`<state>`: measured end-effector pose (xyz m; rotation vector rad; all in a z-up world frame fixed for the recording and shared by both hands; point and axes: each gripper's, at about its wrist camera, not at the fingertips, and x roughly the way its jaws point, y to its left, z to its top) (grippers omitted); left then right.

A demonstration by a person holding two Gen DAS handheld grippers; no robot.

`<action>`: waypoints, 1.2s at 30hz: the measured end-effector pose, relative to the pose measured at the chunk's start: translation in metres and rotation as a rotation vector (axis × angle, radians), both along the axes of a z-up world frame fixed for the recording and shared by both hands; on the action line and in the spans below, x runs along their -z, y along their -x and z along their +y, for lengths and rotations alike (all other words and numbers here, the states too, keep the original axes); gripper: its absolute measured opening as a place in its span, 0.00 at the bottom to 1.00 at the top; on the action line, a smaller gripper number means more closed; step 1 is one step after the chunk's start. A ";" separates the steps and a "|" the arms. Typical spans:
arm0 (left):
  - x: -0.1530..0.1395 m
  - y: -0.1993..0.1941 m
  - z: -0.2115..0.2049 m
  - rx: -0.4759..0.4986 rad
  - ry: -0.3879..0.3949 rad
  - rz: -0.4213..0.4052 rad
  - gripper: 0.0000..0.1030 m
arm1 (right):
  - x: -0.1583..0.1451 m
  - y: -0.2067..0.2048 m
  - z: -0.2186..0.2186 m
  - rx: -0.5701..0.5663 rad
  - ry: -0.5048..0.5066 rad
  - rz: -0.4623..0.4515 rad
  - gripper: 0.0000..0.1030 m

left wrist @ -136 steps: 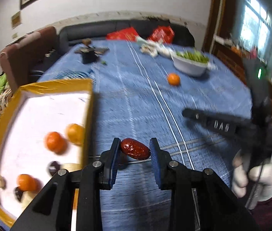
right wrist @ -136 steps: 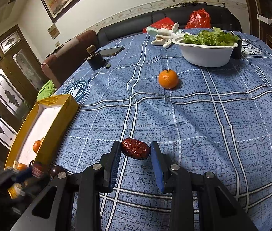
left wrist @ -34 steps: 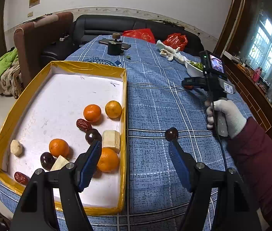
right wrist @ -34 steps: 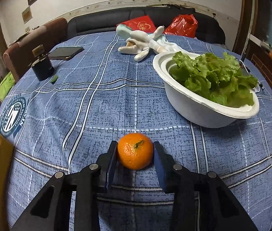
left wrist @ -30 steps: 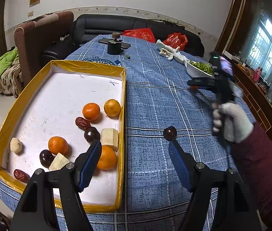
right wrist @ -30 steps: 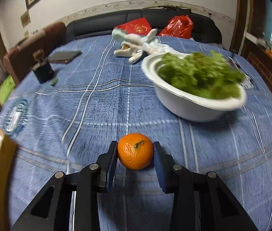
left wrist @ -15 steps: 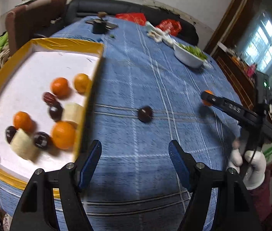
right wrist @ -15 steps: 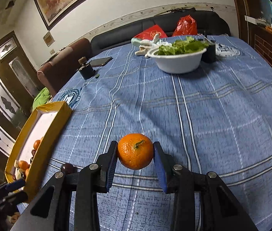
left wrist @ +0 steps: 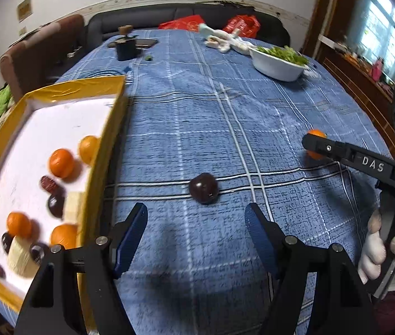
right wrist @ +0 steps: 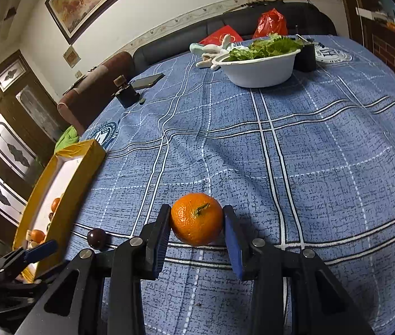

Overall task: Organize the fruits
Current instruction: 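Grasp a mandarin with the right gripper while the left gripper grasps a dark plum, then drop the plum in the tray with the left gripper while the right drops the mandarin there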

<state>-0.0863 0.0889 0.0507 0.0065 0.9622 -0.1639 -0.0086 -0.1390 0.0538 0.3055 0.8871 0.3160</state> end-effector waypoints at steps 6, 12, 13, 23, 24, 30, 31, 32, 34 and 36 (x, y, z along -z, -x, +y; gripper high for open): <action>0.018 -0.012 -0.013 0.062 -0.014 -0.004 0.69 | 0.001 0.000 0.001 -0.003 -0.001 0.009 0.40; 0.025 -0.027 -0.006 0.031 0.043 0.011 0.41 | 0.004 -0.002 0.001 0.003 0.011 0.019 0.40; 0.026 -0.030 -0.004 0.019 0.039 0.012 0.39 | 0.005 -0.003 0.001 0.006 0.014 0.019 0.40; 0.010 -0.019 0.012 -0.030 0.092 -0.052 0.25 | 0.011 -0.007 -0.001 0.013 0.034 0.027 0.39; 0.002 -0.014 0.020 -0.050 0.105 -0.070 0.25 | 0.011 -0.007 -0.002 0.013 0.035 0.023 0.39; -0.035 0.019 0.095 -0.215 0.131 -0.174 0.25 | 0.007 -0.003 -0.006 0.058 0.060 -0.014 0.39; -0.038 0.024 0.112 -0.252 0.126 -0.183 0.26 | 0.006 -0.002 -0.006 0.066 0.066 -0.021 0.39; -0.039 0.029 0.128 -0.287 0.115 -0.189 0.26 | 0.003 0.000 -0.004 0.070 0.076 -0.034 0.39; -0.037 0.035 0.153 -0.343 0.092 -0.192 0.26 | -0.007 0.004 0.004 0.061 0.088 -0.056 0.39; -0.032 0.035 0.177 -0.391 0.081 -0.177 0.26 | -0.019 0.010 0.022 0.019 0.075 -0.072 0.39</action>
